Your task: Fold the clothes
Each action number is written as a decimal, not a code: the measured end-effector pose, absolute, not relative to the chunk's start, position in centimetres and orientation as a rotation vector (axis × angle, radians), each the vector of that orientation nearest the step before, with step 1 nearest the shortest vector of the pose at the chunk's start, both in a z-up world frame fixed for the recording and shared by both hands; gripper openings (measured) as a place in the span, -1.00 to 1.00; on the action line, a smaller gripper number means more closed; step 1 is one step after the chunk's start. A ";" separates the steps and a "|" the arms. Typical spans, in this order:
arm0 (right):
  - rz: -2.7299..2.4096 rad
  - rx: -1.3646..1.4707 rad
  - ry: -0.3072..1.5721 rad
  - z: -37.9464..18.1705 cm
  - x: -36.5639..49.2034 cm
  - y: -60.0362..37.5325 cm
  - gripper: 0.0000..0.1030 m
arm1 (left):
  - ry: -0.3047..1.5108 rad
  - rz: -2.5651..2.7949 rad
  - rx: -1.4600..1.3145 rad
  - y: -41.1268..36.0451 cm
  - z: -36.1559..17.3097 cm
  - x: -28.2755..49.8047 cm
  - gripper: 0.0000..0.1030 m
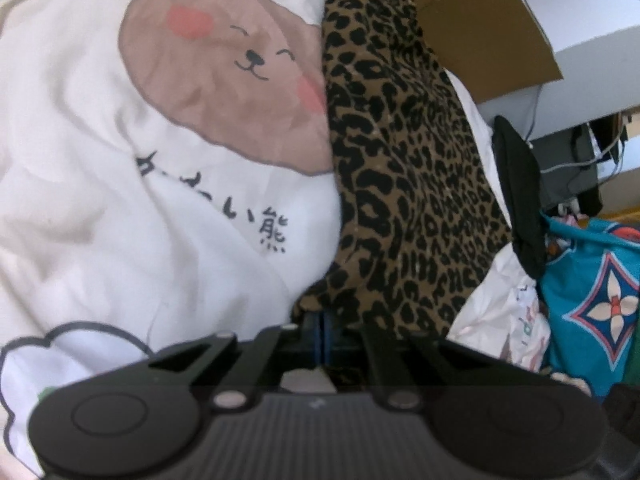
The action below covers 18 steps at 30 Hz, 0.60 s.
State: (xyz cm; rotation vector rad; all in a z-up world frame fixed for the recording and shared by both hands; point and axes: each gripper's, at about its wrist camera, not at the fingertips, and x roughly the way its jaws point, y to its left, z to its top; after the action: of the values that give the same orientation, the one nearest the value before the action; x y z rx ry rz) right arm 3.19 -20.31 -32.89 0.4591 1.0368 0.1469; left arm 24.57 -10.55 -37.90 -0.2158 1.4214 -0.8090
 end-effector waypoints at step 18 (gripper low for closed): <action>0.087 0.442 1.061 -33.0 1.8 -20.7 -0.57 | 1.374 -0.813 -0.195 -9.7 -36.8 24.8 0.02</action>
State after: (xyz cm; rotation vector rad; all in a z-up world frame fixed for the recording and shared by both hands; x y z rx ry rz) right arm 1.83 -20.68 -33.02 0.4419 1.0613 0.0868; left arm 24.83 -9.68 -36.76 -0.1955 1.3741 -0.8132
